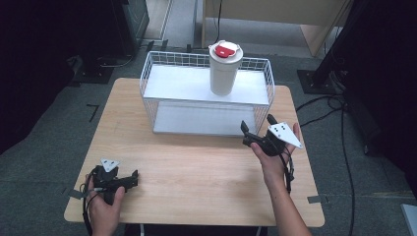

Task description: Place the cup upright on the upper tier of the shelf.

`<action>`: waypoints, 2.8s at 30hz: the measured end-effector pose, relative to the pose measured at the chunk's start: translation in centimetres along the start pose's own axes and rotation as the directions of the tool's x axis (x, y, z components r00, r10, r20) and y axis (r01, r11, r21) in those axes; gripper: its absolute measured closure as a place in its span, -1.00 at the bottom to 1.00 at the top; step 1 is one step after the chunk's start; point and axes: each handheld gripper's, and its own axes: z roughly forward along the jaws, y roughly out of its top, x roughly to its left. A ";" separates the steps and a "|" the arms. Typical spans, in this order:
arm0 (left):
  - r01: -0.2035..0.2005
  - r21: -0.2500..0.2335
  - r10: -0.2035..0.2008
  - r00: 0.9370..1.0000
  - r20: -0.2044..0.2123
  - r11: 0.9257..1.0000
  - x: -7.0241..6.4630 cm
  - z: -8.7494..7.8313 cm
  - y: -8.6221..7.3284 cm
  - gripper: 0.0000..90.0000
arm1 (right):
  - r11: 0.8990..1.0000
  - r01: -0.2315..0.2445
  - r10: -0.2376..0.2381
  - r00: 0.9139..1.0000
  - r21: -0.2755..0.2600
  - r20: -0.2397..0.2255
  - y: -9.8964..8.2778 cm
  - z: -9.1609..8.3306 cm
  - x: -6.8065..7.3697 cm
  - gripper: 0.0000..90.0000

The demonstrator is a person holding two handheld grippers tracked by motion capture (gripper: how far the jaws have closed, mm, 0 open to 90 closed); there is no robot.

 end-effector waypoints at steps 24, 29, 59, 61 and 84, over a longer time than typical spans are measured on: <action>0.001 0.000 -0.001 1.000 0.000 1.000 0.0 0.0 0.0 -1.00 | 0.997 -0.022 0.018 0.999 0.074 0.044 -4.0 -3.3 -3.1 -0.90; 0.001 0.000 -0.001 1.000 0.000 1.000 0.0 0.0 0.0 -1.00 | 0.995 -0.025 0.020 0.998 0.093 0.054 -4.7 -3.9 -3.7 -0.90; 0.000 0.000 0.000 1.000 0.001 1.000 0.0 0.0 0.0 -1.00 | 0.971 -0.052 0.019 0.990 0.235 0.142 -10.0 -8.7 -7.5 -0.90; 0.001 0.000 -0.001 1.000 0.001 1.000 0.0 0.0 0.0 -1.00 | 0.968 -0.052 0.016 0.989 0.246 0.147 -10.2 -9.1 -7.8 -0.90; 0.002 -0.001 -0.002 1.000 0.000 1.000 0.0 0.0 0.0 -1.00 | 0.838 -0.016 -0.090 0.982 0.545 0.167 -11.1 -11.9 -9.6 -0.76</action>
